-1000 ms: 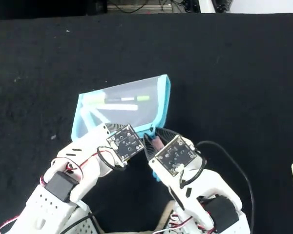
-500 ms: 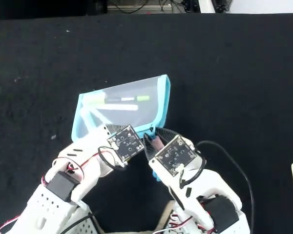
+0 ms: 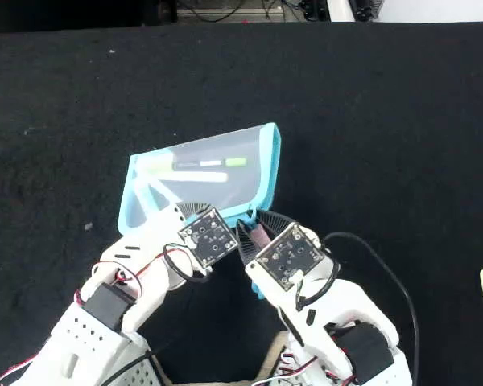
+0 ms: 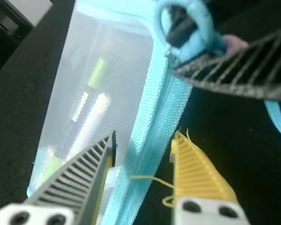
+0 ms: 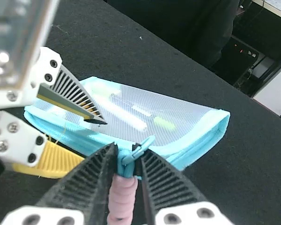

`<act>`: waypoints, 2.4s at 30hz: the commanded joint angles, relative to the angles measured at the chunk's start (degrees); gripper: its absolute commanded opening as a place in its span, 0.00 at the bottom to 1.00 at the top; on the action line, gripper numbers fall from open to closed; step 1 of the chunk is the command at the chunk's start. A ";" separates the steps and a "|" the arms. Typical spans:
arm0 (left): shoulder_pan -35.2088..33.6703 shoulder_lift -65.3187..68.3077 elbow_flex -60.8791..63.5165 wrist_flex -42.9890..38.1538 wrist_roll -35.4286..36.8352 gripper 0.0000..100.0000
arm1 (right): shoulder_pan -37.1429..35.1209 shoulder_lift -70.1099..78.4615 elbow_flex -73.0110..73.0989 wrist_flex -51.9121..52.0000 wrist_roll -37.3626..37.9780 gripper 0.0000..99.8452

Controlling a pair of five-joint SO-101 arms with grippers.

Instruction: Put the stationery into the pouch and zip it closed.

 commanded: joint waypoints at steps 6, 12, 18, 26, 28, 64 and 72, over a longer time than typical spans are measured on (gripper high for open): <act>0.13 0.53 -0.75 -2.55 0.18 0.21 | 0.44 -1.01 -0.75 0.00 -0.18 0.01; -2.95 0.53 -0.92 -3.60 0.18 0.21 | 0.44 -1.01 -0.84 0.00 -0.18 0.01; -4.26 4.40 -1.63 -4.22 0.18 0.21 | 0.44 -1.01 -0.84 0.00 -0.18 0.01; -4.26 18.02 -11.12 -4.31 0.18 0.21 | 0.44 -1.01 -0.84 0.00 -0.18 0.01; -4.26 20.75 -13.67 -4.31 0.18 0.20 | 0.44 -1.01 -0.84 0.00 -0.18 0.01; -5.85 25.76 -42.95 37.36 0.26 0.03 | 0.53 -0.31 -9.98 -0.35 4.57 0.01; -6.73 19.34 -41.63 41.49 0.53 0.03 | 0.53 10.86 -15.78 -4.13 4.66 0.01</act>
